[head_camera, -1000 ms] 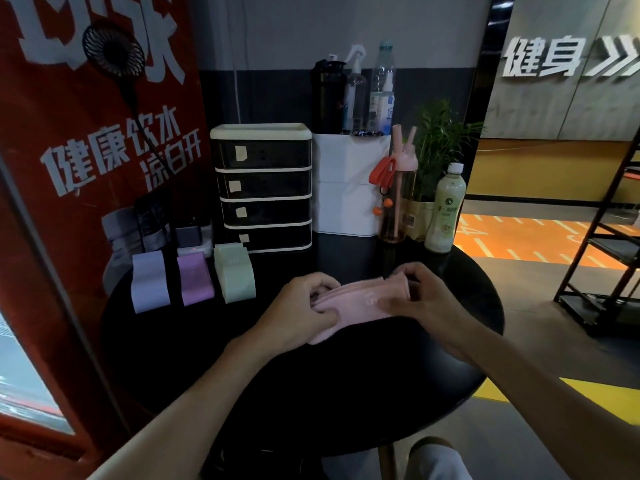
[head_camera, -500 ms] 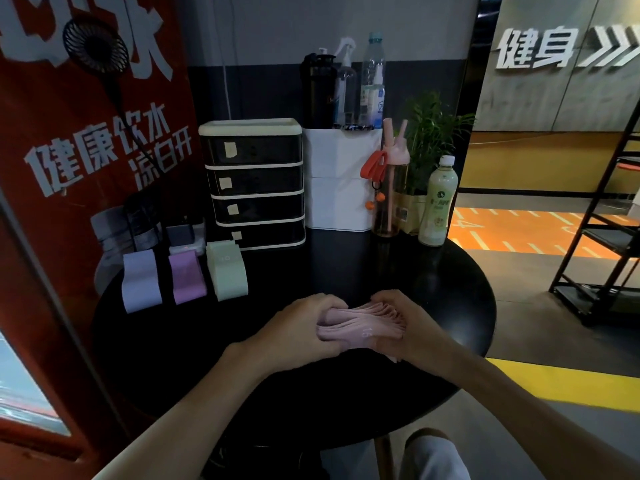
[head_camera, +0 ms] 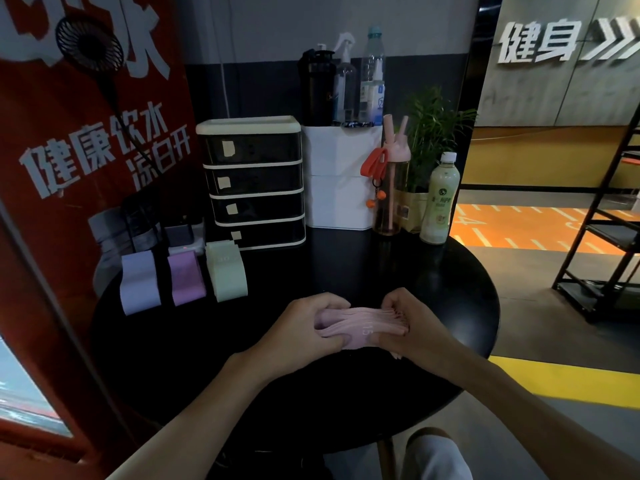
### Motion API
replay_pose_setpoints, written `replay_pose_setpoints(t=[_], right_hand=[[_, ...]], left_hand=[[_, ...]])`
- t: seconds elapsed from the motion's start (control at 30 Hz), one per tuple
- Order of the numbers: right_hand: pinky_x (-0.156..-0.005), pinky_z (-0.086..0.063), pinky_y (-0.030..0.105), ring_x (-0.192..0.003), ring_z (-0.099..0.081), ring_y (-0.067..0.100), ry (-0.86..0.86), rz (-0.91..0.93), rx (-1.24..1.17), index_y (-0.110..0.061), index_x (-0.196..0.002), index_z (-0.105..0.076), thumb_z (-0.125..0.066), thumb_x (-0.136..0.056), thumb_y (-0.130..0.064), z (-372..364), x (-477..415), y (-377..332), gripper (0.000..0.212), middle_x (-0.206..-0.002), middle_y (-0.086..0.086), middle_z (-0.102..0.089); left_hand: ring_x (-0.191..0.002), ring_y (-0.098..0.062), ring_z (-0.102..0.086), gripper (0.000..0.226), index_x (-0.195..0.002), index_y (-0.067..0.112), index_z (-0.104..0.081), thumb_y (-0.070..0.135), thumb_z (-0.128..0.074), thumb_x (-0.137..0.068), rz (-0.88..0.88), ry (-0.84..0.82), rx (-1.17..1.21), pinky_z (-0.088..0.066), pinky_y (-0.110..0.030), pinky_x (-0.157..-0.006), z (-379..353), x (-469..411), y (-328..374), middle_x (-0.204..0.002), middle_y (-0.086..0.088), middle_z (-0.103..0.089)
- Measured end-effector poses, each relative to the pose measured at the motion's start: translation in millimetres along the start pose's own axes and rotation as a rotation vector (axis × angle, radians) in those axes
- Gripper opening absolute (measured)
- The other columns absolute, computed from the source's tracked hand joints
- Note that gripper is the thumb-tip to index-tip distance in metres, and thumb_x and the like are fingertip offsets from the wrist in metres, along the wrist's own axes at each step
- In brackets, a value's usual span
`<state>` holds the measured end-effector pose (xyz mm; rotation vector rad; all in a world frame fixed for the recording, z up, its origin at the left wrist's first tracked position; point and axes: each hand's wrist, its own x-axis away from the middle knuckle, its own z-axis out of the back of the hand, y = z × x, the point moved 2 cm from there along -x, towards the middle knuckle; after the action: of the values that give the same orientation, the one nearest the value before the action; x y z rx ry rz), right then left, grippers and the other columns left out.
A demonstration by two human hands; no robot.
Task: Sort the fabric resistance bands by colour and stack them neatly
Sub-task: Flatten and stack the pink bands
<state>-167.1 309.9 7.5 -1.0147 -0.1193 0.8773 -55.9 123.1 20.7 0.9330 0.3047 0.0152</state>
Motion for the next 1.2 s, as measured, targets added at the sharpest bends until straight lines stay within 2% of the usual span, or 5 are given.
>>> replay_pose_setpoints(t=[0.3,0.77,0.9,1.03,1.2], right_hand=[[-0.077,-0.051,0.021,-0.092,-0.061,0.004,-0.098,-0.001,0.119,-0.028,-0.108,-0.055,-0.075,-0.078,-0.012,16.9,7.0,6.5,0.039,-0.102,-0.005,-0.063],[-0.068,-0.044,0.009,-0.083,-0.06,-0.005,0.001,-0.014,0.097,-0.029,-0.103,-0.06,-0.076,-0.082,-0.021,21.3,12.7,-0.6,0.028,-0.092,-0.009,-0.065],[-0.064,-0.044,0.011,-0.078,-0.061,0.001,-0.032,0.085,0.157,-0.033,-0.101,-0.057,-0.073,-0.084,-0.024,30.1,2.3,-29.8,0.025,-0.088,-0.007,-0.064],[-0.062,-0.046,0.017,-0.077,-0.06,0.004,-0.204,0.152,0.29,-0.03,-0.104,-0.058,-0.071,-0.086,-0.025,38.4,-11.7,-69.7,0.023,-0.088,-0.006,-0.063],[-0.078,-0.052,0.023,-0.09,-0.062,0.003,-0.206,0.196,0.246,-0.028,-0.117,-0.055,-0.075,-0.082,-0.028,38.3,-25.4,-97.0,0.04,-0.1,-0.011,-0.063]], left_hand=[[-0.103,0.006,-0.063,0.044,-0.114,0.031,-0.067,0.024,-0.085,-0.075,0.022,-0.025,-0.07,-0.048,-0.015,-0.092,5.7,-2.0,-1.6,-0.108,0.018,-0.069],[-0.081,-0.007,-0.069,0.02,-0.09,0.037,-0.066,0.037,-0.072,-0.071,0.023,-0.07,-0.16,-0.057,-0.043,-0.082,0.7,-1.9,10.5,-0.086,0.013,-0.071],[-0.081,-0.009,-0.067,0.019,-0.09,0.028,-0.066,0.026,-0.071,-0.072,-0.029,-0.049,-0.147,-0.056,-0.038,-0.083,8.4,-5.8,24.3,-0.086,0.009,-0.069],[-0.086,0.005,-0.062,0.028,-0.107,0.023,-0.069,0.015,-0.077,-0.082,-0.09,-0.077,-0.071,-0.043,-0.009,-0.075,16.4,-7.9,41.2,-0.093,0.014,-0.069],[-0.072,0.002,-0.058,0.015,-0.095,0.018,-0.07,0.011,-0.078,-0.083,-0.146,0.003,0.014,-0.042,-0.012,-0.066,28.8,-7.7,47.7,-0.08,0.013,-0.067]])
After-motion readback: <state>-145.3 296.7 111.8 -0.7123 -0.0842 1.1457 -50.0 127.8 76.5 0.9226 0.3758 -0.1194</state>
